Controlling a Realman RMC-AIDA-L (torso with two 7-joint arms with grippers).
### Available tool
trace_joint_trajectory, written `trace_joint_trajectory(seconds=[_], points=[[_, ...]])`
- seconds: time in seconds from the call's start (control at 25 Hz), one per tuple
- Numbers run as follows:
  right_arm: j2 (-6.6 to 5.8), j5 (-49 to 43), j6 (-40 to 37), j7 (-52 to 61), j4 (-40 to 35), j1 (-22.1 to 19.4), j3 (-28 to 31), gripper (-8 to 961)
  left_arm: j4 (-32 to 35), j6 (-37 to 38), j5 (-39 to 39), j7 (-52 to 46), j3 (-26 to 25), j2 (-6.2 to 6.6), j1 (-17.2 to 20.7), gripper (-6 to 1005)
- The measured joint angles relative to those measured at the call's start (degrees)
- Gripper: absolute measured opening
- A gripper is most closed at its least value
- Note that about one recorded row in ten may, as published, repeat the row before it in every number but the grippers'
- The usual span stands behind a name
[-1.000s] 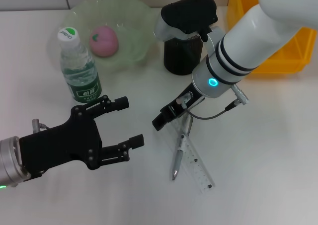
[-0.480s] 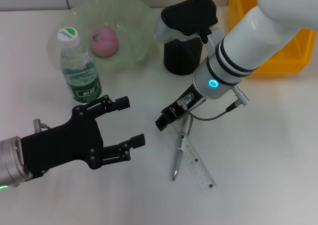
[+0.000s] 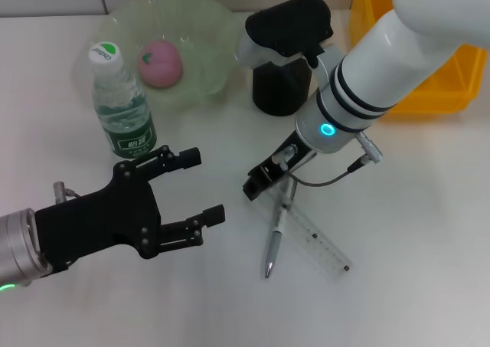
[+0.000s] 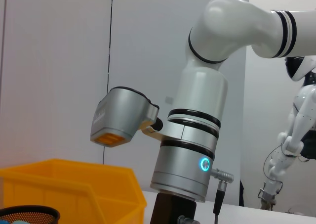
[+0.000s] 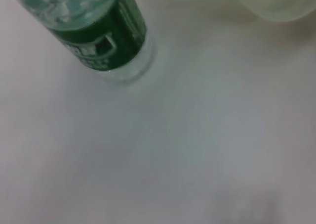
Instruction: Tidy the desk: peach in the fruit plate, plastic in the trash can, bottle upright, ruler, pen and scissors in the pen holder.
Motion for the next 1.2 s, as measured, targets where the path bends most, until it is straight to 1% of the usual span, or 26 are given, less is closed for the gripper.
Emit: trace_joint_trajectory(seconds=[0.2,0.24,0.28,0.44,0.48,0.52,0.56,0.6,0.64,0.68,0.72,0.76,0.8,0.84,0.88,0.92,0.96,1.0,1.04,1.08,1.12,1.16,1.2], points=[[0.0,0.0,-0.8,0.0,-4.7,-2.1,0.4,365,0.1,0.1,0.0,-0.1,-0.1,0.0,0.0,835],[-0.08,0.0,-1.1,0.0,-7.6,-3.3,0.8,365,0.1,0.1,0.0,-0.1,-0.1,0.0,0.0,835],[-0.08,0.0,-1.1,0.0,-7.6,-3.3,0.8,365,0.1,0.1,0.0,-0.1,-0.1,0.0,0.0,835],[-0.5,-2.3,-3.4,-0.1,-16.8,-7.2,6.0,366,0.1,0.2,0.0,-0.1,-0.1,0.06,0.0,835],[-0.5,-2.3,-3.4,-0.1,-16.8,-7.2,6.0,366,0.1,0.2,-0.1,-0.1,-0.1,0.08,0.0,835],[-0.54,-4.1,-4.2,-0.6,-22.0,-9.6,8.8,366,0.1,0.2,-0.1,-0.1,-0.1,0.08,0.0,835],[-0.54,-4.1,-4.2,-0.6,-22.0,-9.6,8.8,367,0.2,0.3,-0.2,-0.1,-0.2,0.08,0.1,835],[-0.56,-5.1,-4.2,-1.3,-25.8,-11.3,10.8,367,0.2,0.3,-0.2,-0.1,-0.2,0.09,0.1,835],[-0.58,-5.6,-4.0,-3.3,-31.9,-14.0,14.5,367,0.2,0.3,-0.2,-0.1,-0.1,0.09,0.1,835],[-0.58,-5.6,-4.0,-3.3,-31.9,-14.0,14.5,367,0.2,0.3,-0.2,-0.1,-0.1,0.09,0.1,835],[-0.54,-5.5,-2.5,-6.6,-36.9,-16.2,18.7,368,0.2,0.3,-0.2,-0.1,-0.1,0.09,0.1,835],[-0.54,-5.5,-2.5,-6.6,-36.9,-16.2,18.7,368,0.2,0.1,-0.2,0.0,-0.1,0.1,0.1,835],[-0.5,-5.4,-1.3,-8.6,-38.4,-17.0,20.4,368,0.2,0.1,-0.2,0.0,-0.1,0.09,0.0,835],[-0.45,-4.8,2.2,-13.2,-40.1,-18.2,22.7,368,0.2,0.1,-0.2,0.0,-0.1,0.05,-0.1,835],[-0.45,-4.8,2.2,-13.2,-40.1,-18.2,22.7,369,0.2,0.1,-0.2,0.0,-0.1,0.05,-0.1,835],[-0.4,-2.1,6.9,-19.0,-39.9,-19.4,24.1,369,0.2,0.0,-0.2,0.0,-0.1,0.04,-0.2,835],[-0.4,-2.1,6.9,-19.0,-39.9,-19.4,24.1,369,0.2,0.0,-0.1,0.0,-0.1,0.03,-0.2,835],[-0.39,0.1,9.1,-22.1,-39.2,-20.0,24.7,369,0.2,0.0,-0.1,0.0,-0.1,0.0,-0.2,835],[-0.43,5.8,13.8,-28.6,-37.0,-20.9,25.1,370,0.2,0.0,-0.1,0.0,-0.1,-0.05,-0.3,835],[-0.43,5.8,13.8,-28.6,-37.0,-20.9,25.1,370,0.2,0.0,-0.1,0.0,-0.1,-0.05,-0.3,835],[-0.45,12.4,19.1,-36.2,-34.1,-21.8,24.8,370,0.2,0.0,-0.1,0.0,-0.1,-0.07,-0.3,835],[-0.45,12.4,19.1,-36.2,-34.1,-21.8,24.8,370,0.2,0.0,-0.1,0.0,-0.1,-0.07,-0.3,835],[-0.41,15.7,21.3,-40.2,-32.4,-22.1,24.4,371,0.2,0.0,-0.1,-0.1,-0.2,-0.07,-0.4,835]])
